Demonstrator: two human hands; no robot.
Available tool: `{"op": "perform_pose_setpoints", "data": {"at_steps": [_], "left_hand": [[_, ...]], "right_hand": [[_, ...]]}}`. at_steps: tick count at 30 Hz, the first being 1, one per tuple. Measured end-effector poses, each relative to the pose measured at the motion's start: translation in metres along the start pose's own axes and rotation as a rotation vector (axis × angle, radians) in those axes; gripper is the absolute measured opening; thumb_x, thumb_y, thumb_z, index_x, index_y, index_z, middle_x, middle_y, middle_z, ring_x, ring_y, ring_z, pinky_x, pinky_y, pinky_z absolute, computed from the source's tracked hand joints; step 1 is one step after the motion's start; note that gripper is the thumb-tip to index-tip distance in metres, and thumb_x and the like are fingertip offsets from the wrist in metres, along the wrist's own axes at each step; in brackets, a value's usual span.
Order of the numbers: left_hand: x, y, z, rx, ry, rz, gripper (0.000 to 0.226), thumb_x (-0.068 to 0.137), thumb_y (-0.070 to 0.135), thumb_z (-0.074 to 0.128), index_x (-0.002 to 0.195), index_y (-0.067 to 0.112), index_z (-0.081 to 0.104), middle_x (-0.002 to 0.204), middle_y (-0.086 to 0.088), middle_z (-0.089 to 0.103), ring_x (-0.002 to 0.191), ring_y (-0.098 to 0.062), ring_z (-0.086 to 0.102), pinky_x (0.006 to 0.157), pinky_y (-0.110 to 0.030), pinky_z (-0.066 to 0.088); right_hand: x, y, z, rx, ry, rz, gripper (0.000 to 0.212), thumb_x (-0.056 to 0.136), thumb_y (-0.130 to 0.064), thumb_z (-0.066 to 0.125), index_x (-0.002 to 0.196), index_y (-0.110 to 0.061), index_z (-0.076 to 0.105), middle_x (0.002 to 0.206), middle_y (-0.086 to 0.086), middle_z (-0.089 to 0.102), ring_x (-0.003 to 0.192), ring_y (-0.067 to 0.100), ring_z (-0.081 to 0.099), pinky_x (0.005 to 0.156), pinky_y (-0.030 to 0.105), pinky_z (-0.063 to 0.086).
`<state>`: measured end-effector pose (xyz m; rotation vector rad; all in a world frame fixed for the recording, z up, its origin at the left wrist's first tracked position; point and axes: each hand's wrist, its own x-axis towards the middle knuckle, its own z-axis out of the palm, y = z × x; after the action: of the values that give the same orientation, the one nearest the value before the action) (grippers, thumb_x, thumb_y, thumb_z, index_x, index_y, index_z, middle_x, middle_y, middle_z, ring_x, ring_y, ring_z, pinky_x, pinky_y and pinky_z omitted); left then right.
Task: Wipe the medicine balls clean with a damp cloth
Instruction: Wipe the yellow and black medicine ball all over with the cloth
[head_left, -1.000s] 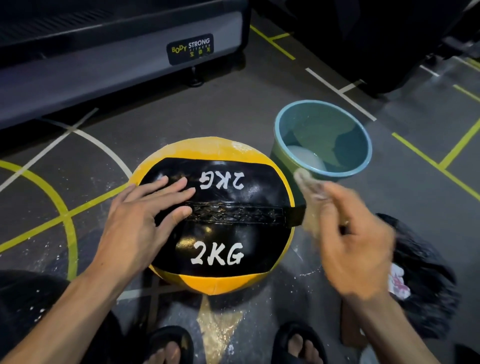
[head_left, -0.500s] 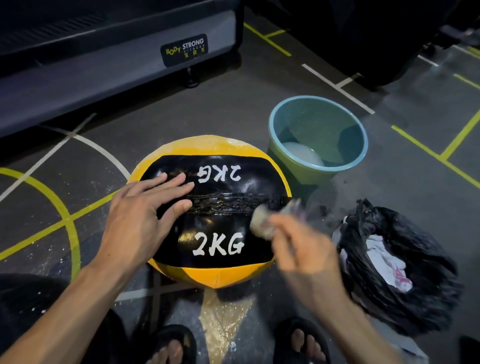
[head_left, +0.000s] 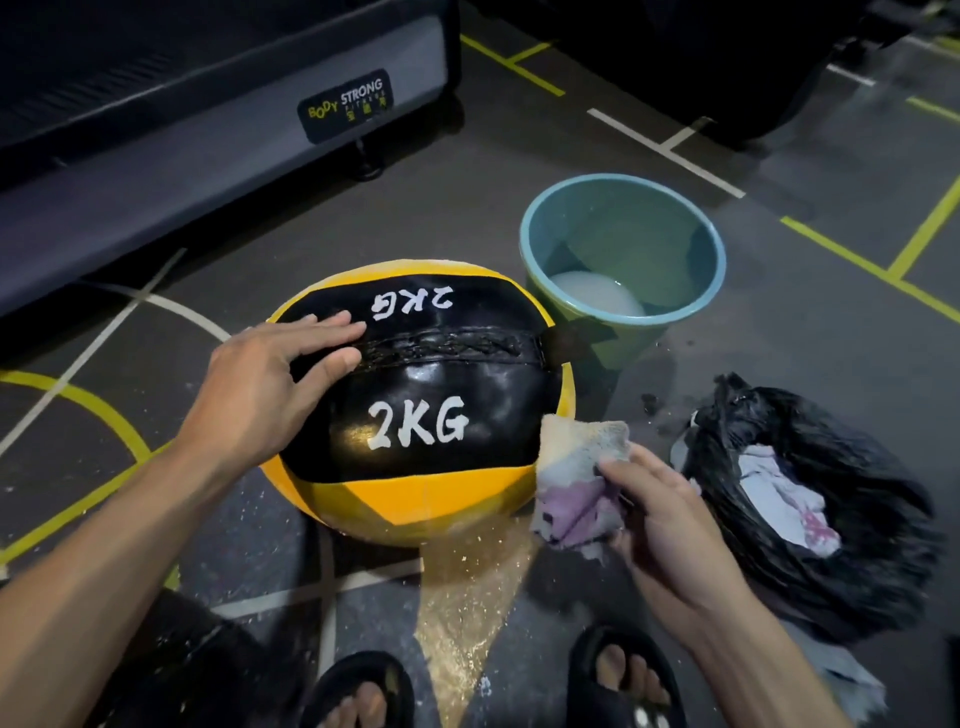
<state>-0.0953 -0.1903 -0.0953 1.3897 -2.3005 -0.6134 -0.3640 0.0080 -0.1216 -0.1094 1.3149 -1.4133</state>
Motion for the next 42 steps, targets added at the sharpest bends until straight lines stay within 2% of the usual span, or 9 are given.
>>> {"op": "perform_pose_setpoints", "data": {"at_steps": [6, 11, 17, 21, 27, 30, 35, 39, 42], "left_hand": [[-0.009, 0.001, 0.005, -0.03, 0.029, -0.017, 0.038, 0.096, 0.045, 0.058, 0.134, 0.04, 0.065, 0.142, 0.022, 0.057, 0.138, 0.001, 0.043, 0.113, -0.028, 0.026], [-0.011, 0.001, 0.006, -0.04, 0.035, -0.026, 0.037, 0.097, 0.043, 0.06, 0.133, 0.039, 0.065, 0.141, 0.022, 0.057, 0.14, -0.001, 0.043, 0.115, -0.029, 0.026], [-0.013, 0.002, 0.006, -0.045, 0.042, -0.031, 0.038, 0.097, 0.043, 0.059, 0.134, 0.038, 0.065, 0.142, 0.021, 0.057, 0.141, -0.002, 0.044, 0.12, -0.037, 0.029], [-0.014, 0.004, 0.005, -0.036, 0.034, -0.032, 0.039, 0.097, 0.043, 0.059, 0.135, 0.038, 0.065, 0.143, 0.021, 0.057, 0.141, -0.002, 0.043, 0.121, -0.04, 0.029], [-0.015, 0.007, 0.005, -0.037, 0.038, -0.053, 0.037, 0.097, 0.041, 0.061, 0.134, 0.038, 0.065, 0.142, 0.022, 0.057, 0.139, 0.003, 0.041, 0.115, -0.026, 0.023], [-0.015, 0.007, 0.004, -0.035, 0.032, -0.06, 0.037, 0.097, 0.041, 0.061, 0.134, 0.038, 0.065, 0.142, 0.022, 0.057, 0.14, 0.003, 0.041, 0.116, -0.027, 0.024], [-0.015, 0.01, 0.003, -0.052, 0.02, -0.069, 0.039, 0.096, 0.044, 0.059, 0.134, 0.038, 0.066, 0.142, 0.021, 0.058, 0.14, 0.001, 0.042, 0.118, -0.03, 0.025], [-0.015, 0.014, 0.001, -0.028, 0.026, -0.067, 0.043, 0.094, 0.048, 0.055, 0.134, 0.038, 0.065, 0.143, 0.02, 0.057, 0.14, 0.0, 0.042, 0.121, -0.043, 0.028], [-0.013, 0.017, 0.0, 0.035, 0.015, -0.052, 0.044, 0.095, 0.05, 0.051, 0.136, 0.039, 0.063, 0.146, 0.02, 0.055, 0.143, -0.007, 0.043, 0.12, -0.059, 0.028]], "right_hand": [[0.0, -0.005, 0.003, -0.003, -0.129, -0.068, 0.046, 0.086, 0.019, 0.05, 0.125, -0.002, 0.064, 0.104, 0.027, 0.073, 0.072, 0.025, 0.073, 0.056, 0.027, 0.058], [0.005, -0.015, 0.001, -0.313, -0.174, -0.225, 0.036, 0.081, 0.013, 0.058, 0.084, -0.018, 0.077, 0.098, 0.018, 0.076, 0.084, 0.036, 0.071, 0.075, 0.044, 0.056], [0.002, -0.02, -0.006, -0.756, -0.117, -0.49, 0.034, 0.099, 0.006, 0.055, 0.099, -0.021, 0.075, 0.087, 0.007, 0.074, 0.073, 0.015, 0.069, 0.064, 0.019, 0.054], [0.003, -0.028, -0.012, -1.198, -0.126, -0.69, 0.036, 0.096, -0.002, 0.061, 0.1, -0.036, 0.072, 0.081, -0.006, 0.073, 0.067, 0.019, 0.066, 0.064, 0.039, 0.052], [0.004, -0.03, -0.011, -0.337, -0.184, 0.013, 0.03, 0.085, 0.008, 0.066, 0.107, -0.011, 0.075, 0.11, 0.029, 0.071, 0.086, 0.034, 0.064, 0.074, 0.038, 0.053], [-0.001, -0.024, -0.009, -0.065, -0.226, 0.162, 0.043, 0.077, 0.011, 0.067, 0.117, -0.005, 0.069, 0.107, 0.026, 0.073, 0.079, 0.029, 0.072, 0.065, 0.037, 0.061], [0.0, -0.023, -0.004, -0.254, -0.192, -0.055, 0.032, 0.09, 0.005, 0.065, 0.118, -0.007, 0.063, 0.107, 0.021, 0.075, 0.089, 0.028, 0.073, 0.077, 0.04, 0.06], [0.012, -0.027, -0.021, -0.967, -0.108, -0.523, 0.026, 0.093, 0.006, 0.061, 0.1, -0.018, 0.069, 0.09, 0.003, 0.073, 0.078, 0.021, 0.067, 0.07, 0.04, 0.053], [0.018, -0.028, -0.031, -1.15, 0.061, -0.73, 0.041, 0.086, 0.014, 0.057, 0.088, -0.024, 0.073, 0.101, -0.008, 0.072, 0.089, -0.001, 0.063, 0.081, 0.012, 0.045]]}}
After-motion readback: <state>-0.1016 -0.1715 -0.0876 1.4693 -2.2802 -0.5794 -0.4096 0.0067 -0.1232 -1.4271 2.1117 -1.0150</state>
